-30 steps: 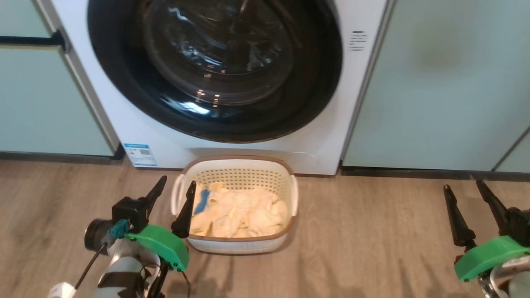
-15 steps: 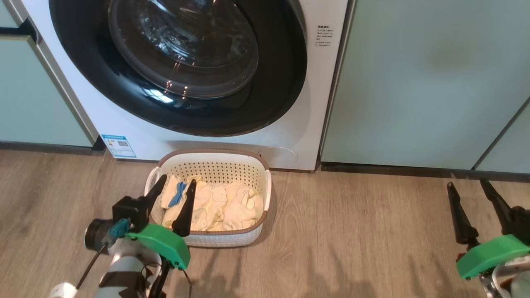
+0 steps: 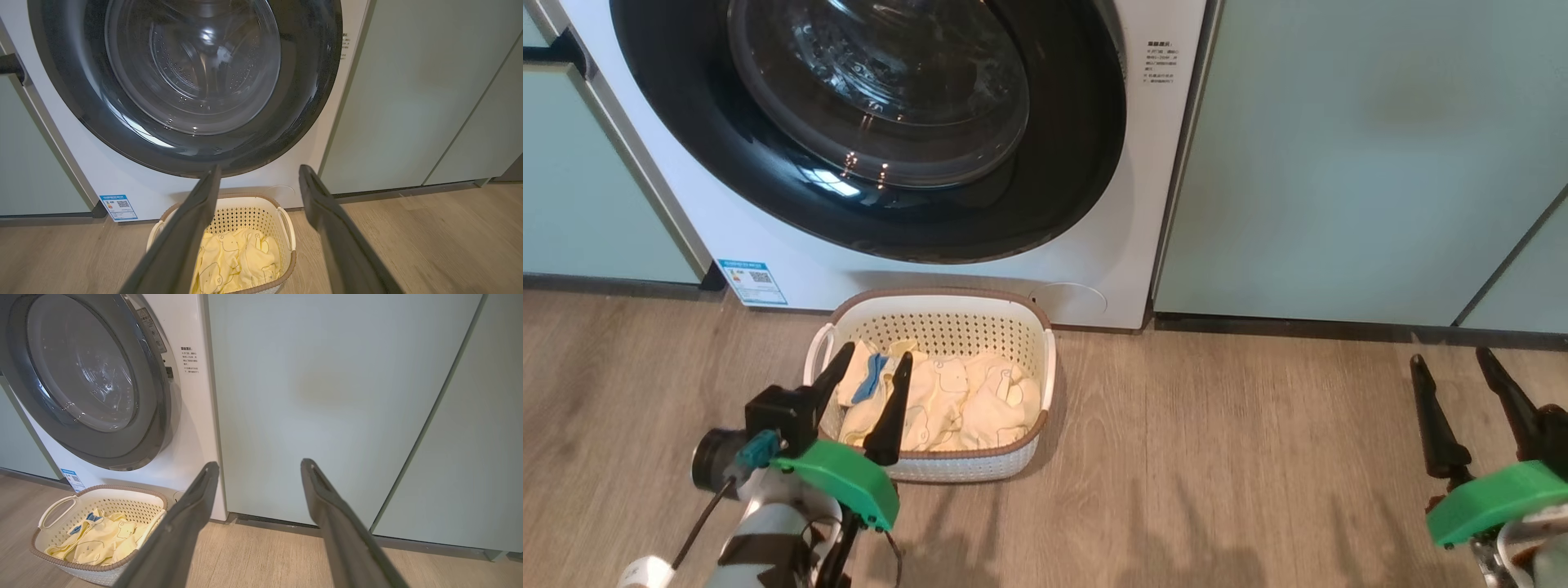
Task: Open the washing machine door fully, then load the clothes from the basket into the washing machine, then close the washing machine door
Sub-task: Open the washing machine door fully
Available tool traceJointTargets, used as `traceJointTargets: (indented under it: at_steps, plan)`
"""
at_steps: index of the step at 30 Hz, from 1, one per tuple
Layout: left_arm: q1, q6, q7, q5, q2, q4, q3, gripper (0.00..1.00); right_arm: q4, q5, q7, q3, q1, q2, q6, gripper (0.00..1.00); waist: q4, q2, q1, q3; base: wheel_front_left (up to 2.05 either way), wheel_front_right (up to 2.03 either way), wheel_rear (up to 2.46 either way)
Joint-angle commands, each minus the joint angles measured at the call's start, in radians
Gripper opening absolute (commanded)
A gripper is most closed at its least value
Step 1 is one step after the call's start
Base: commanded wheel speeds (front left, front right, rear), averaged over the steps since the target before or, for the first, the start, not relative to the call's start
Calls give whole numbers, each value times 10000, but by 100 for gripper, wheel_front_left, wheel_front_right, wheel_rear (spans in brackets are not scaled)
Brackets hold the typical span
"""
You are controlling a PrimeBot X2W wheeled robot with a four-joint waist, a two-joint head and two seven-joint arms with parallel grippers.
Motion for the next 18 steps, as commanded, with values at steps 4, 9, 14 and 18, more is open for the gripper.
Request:
traceJointTargets:
  at_steps: [4, 9, 14, 18]
  plan:
    - [-658, -5, -93, 47, 184, -396, 315, 100, -366, 46, -138, 177, -451, -10, -32, 100, -3, 0, 0, 35, 0, 0, 0]
    - [-652, -5, -93, 64, 164, -406, 326, 100, -357, 69, -138, 177, -456, -30, -32, 100, -6, 0, 0, 56, 0, 0, 0]
    - [-693, -5, -93, 76, 160, -443, 336, 100, -391, 86, -138, 168, -479, -16, -32, 100, -8, 0, 0, 123, 0, 0, 0]
    - [-724, -5, -93, 89, 156, -528, 352, 100, -436, 122, -138, 161, -507, -17, -32, 100, -13, 0, 0, 200, 0, 0, 0]
